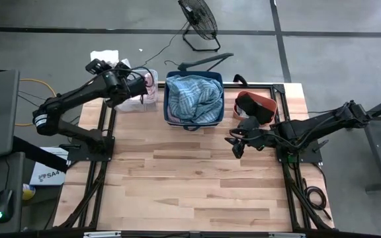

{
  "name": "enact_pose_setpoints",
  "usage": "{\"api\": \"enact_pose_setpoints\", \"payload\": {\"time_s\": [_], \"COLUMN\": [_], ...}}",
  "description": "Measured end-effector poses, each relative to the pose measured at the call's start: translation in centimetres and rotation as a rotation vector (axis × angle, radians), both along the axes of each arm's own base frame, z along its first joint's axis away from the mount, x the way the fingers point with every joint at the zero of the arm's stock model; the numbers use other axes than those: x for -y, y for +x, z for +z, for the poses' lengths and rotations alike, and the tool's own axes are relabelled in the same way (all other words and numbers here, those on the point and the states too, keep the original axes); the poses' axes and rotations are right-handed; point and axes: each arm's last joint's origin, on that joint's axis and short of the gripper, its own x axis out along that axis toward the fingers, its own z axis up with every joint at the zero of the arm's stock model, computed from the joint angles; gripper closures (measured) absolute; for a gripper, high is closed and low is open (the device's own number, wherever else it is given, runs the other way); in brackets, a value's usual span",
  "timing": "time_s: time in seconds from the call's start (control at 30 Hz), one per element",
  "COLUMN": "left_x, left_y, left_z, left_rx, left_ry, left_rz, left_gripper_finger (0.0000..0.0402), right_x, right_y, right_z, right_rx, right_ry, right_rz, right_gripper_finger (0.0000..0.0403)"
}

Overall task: Pick & Place Cloths
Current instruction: Put the pink underwear into the transparent bin

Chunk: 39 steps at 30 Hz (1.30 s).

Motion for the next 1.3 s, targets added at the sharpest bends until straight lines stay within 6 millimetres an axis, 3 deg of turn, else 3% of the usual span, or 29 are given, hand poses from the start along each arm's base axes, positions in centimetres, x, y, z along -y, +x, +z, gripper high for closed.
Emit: {"api": "enact_pose_setpoints", "payload": {"time_s": [0.53,0.9,1.3], "left_x": [-1.2,-5.5,-8.0], "left_y": [1.6,1.5,-1.8], "left_z": [-0.3,-5.9,-10.4], "left_rx": [0.117,0.283,0.667], "left_ry": [-0.084,-0.330,-0.639], "left_rz": [-0.030,-0.064,-0.005], "left_gripper_finger": [0.0399,0.0400,0.0400], "right_x": [0.0,0.0,0.0], "right_y": [0.0,0.0,0.0], "right_z": [0.0,0.0,0.0], "right_rx": [0.002,0.000,0.000], "right_ry": [0.005,0.001,0.000], "right_rz": [-0.004,-0.001,0.000], "right_gripper_finger": [0.0198,0.0198,0.0198]}}
